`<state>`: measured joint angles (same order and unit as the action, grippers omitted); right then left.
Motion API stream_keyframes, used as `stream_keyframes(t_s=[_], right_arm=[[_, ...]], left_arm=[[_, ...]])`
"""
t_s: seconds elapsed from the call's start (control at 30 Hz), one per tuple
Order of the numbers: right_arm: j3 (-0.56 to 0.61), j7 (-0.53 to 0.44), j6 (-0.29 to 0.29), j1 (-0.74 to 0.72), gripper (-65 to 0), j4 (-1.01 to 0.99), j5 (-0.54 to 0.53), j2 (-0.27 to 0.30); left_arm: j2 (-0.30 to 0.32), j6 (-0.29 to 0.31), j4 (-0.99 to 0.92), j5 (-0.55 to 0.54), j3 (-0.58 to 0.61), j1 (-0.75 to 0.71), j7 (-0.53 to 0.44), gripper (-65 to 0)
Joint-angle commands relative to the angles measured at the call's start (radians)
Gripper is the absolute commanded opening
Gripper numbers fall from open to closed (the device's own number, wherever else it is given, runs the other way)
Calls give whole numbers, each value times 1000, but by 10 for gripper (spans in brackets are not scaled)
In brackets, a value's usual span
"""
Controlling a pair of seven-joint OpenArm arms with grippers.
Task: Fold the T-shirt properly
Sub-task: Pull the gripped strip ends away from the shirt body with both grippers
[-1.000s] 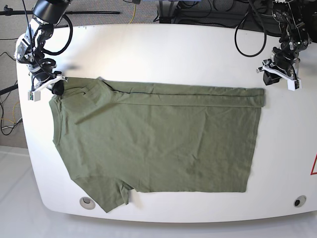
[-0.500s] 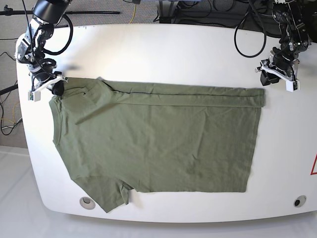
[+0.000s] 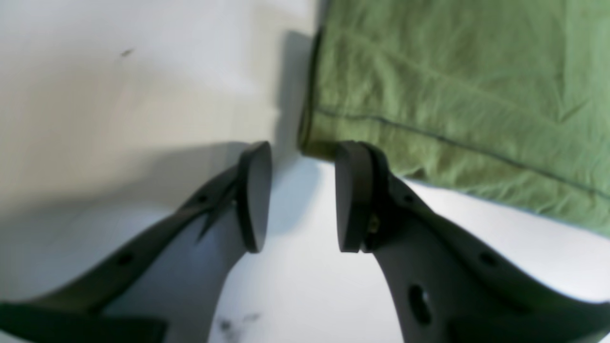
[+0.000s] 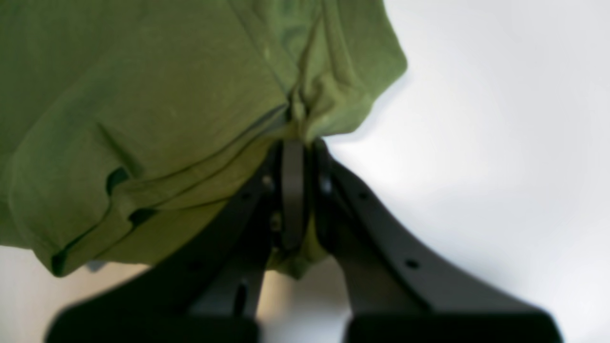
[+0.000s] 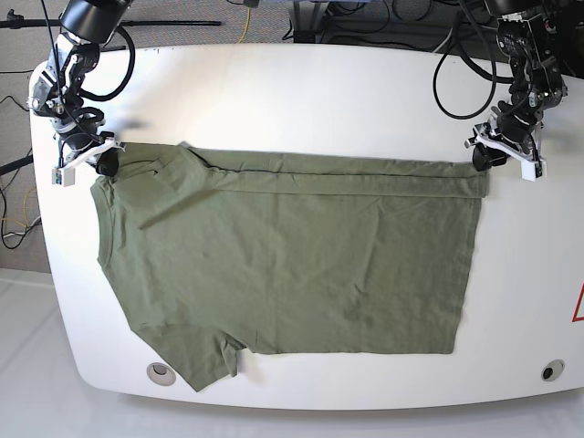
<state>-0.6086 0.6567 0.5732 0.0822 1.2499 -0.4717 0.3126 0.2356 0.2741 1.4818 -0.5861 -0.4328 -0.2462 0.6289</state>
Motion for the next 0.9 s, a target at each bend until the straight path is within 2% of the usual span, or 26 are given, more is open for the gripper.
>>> stream_keyframes(t_s=[0.0, 0.33, 0.53, 0.6, 0.8, 0.87], right_arm=[[1, 31, -6, 0, -650, 5, 23, 10], [1, 41, -1, -1, -650, 5, 21, 11], [2, 35, 3, -2, -650, 3, 17, 11], [1, 36, 4, -2, -650, 4, 17, 11], [1, 35, 8, -5, -650, 2, 19, 11], [1, 34, 8, -5, -650, 2, 18, 11]], left_arm=[[7, 1, -14, -8, 3, 13, 1, -450], [7, 10, -44, -6, 4, 6, 6, -490], [24, 14, -42, -2, 0, 4, 14, -396], [31, 17, -44, -2, 1, 4, 27, -332], [30, 24, -67, -8, 4, 10, 24, -209], [31, 25, -70, -8, 4, 11, 22, -213]])
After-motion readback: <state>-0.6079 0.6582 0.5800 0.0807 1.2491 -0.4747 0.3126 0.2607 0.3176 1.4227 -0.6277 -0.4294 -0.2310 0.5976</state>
